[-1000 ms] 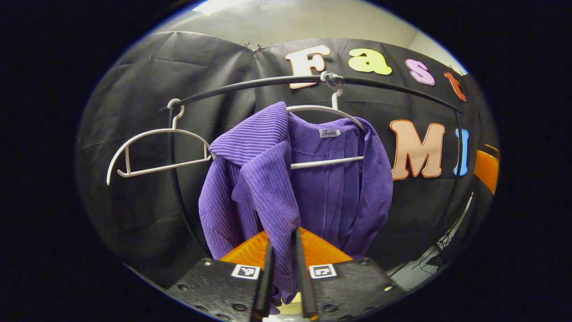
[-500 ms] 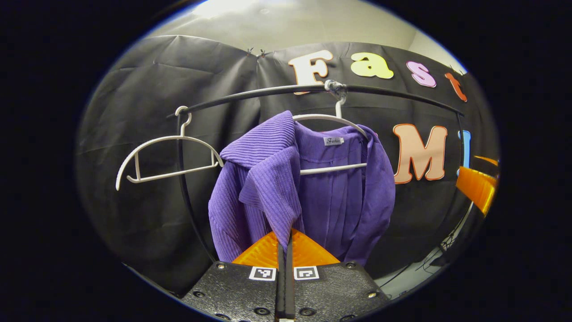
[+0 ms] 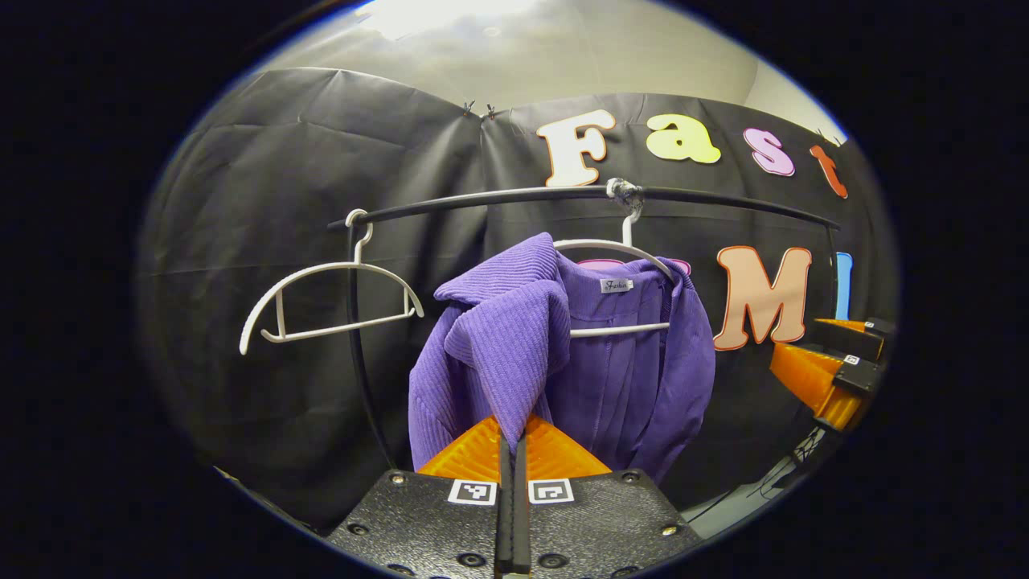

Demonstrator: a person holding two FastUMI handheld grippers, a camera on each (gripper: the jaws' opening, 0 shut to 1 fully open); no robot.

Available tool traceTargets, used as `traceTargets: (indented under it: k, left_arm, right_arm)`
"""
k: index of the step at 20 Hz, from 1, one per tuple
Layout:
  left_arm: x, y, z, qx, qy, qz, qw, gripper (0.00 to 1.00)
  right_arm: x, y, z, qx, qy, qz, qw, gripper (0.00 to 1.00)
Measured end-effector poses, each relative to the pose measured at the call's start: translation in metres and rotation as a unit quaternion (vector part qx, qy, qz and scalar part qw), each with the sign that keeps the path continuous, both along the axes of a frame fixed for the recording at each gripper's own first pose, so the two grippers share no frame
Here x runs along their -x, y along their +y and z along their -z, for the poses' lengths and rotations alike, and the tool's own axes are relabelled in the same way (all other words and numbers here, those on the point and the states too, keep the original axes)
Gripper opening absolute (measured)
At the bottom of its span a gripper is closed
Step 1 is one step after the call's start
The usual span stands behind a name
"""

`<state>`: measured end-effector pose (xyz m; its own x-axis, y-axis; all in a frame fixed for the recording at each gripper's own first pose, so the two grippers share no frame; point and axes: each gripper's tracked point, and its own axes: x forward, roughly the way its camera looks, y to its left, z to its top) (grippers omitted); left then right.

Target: Grasp the clothes on the hanger with both hands and then place them into the laundry hamper below.

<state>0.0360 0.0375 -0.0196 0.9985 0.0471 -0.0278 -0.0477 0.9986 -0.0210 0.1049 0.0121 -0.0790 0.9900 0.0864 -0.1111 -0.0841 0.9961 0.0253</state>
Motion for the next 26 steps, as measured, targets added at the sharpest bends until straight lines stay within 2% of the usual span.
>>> traceTargets:
  k: [4, 7, 9, 11, 13, 21, 23, 24, 26]
  left_arm:
    - [0.008, 0.006, -0.009, -0.004, -0.008, -0.004, 1.0, 0.0]
    - [0.013, 0.012, -0.015, -0.008, -0.013, -0.012, 1.0, 0.0]
    - [0.015, 0.017, -0.018, -0.01, -0.016, -0.018, 1.0, 0.03]
    - [0.018, 0.019, -0.021, -0.013, -0.019, -0.023, 0.999, 0.0]
    - [0.019, 0.021, -0.022, -0.017, -0.02, -0.027, 0.999, 0.0]
    - [0.022, 0.028, -0.027, -0.027, -0.025, -0.048, 0.998, 0.0]
    - [0.022, 0.032, -0.026, -0.029, -0.025, -0.054, 0.998, 0.0]
    - [0.022, 0.033, -0.027, -0.03, -0.026, -0.057, 0.998, 0.0]
    - [0.022, 0.036, -0.029, -0.032, -0.027, -0.062, 0.997, 0.0]
  right_arm:
    - [-0.023, 0.002, 0.017, -0.004, 0.01, -0.009, 1.0, 0.96]
    - [-0.042, -0.002, 0.035, -0.004, 0.023, -0.01, 1.0, 0.94]
    - [-0.056, -0.003, 0.045, -0.005, 0.03, -0.012, 0.999, 0.94]
    - [-0.069, -0.002, 0.057, -0.01, 0.04, -0.019, 0.999, 0.94]
    - [-0.081, 0.0, 0.069, -0.015, 0.05, -0.024, 0.998, 0.99]
    - [-0.12, 0.014, 0.112, -0.055, 0.097, -0.044, 0.993, 0.95]
    - [-0.126, 0.019, 0.117, -0.054, 0.1, -0.049, 0.992, 0.99]
    - [-0.129, 0.02, 0.118, -0.05, 0.1, -0.051, 0.992, 0.85]
    - [-0.133, 0.023, 0.123, -0.039, 0.104, -0.055, 0.992, 0.75]
